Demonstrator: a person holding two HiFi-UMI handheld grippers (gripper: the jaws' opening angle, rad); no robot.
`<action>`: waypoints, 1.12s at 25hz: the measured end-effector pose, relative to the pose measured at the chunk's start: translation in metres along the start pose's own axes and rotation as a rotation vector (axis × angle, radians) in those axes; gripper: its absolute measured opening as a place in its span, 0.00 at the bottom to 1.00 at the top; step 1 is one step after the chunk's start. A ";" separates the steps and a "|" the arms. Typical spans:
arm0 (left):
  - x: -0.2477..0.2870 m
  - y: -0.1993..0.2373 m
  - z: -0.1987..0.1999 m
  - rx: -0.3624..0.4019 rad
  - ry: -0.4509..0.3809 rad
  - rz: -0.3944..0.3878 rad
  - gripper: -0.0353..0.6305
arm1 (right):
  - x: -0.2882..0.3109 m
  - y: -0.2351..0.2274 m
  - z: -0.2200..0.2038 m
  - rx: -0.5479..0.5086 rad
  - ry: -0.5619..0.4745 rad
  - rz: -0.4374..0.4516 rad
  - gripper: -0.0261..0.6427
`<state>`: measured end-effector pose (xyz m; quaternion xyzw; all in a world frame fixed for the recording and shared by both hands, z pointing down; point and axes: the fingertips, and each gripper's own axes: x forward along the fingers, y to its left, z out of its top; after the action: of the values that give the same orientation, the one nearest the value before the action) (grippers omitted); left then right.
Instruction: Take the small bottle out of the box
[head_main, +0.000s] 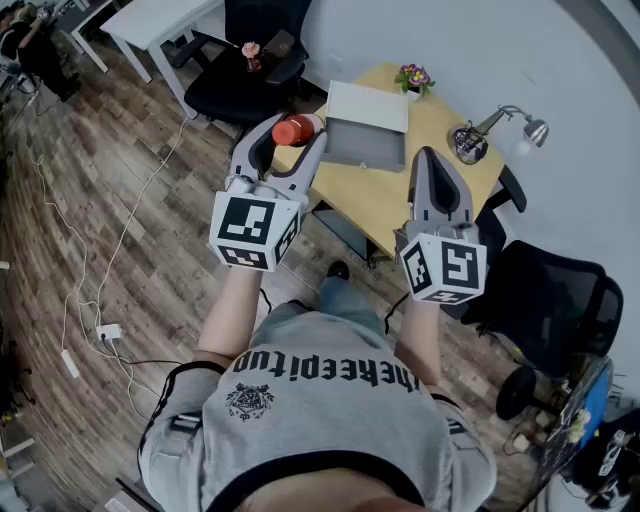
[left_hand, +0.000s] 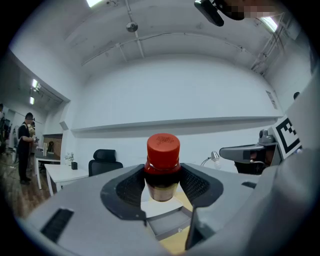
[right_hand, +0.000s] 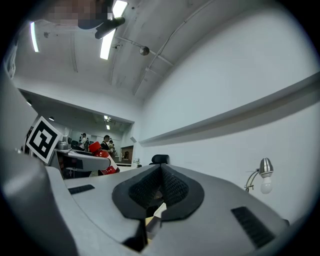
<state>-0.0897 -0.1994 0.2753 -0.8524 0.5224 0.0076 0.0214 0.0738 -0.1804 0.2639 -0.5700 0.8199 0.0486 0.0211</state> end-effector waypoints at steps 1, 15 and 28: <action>-0.004 -0.001 0.003 0.002 -0.008 0.001 0.38 | -0.004 0.001 0.002 -0.001 -0.005 -0.005 0.04; -0.049 -0.014 0.025 0.026 -0.091 0.015 0.38 | -0.050 0.009 0.018 -0.017 -0.049 -0.054 0.04; -0.075 -0.019 0.029 0.042 -0.126 0.031 0.38 | -0.073 0.021 0.024 -0.044 -0.066 -0.069 0.04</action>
<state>-0.1068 -0.1227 0.2493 -0.8413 0.5333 0.0506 0.0721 0.0786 -0.1029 0.2482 -0.5965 0.7973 0.0844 0.0371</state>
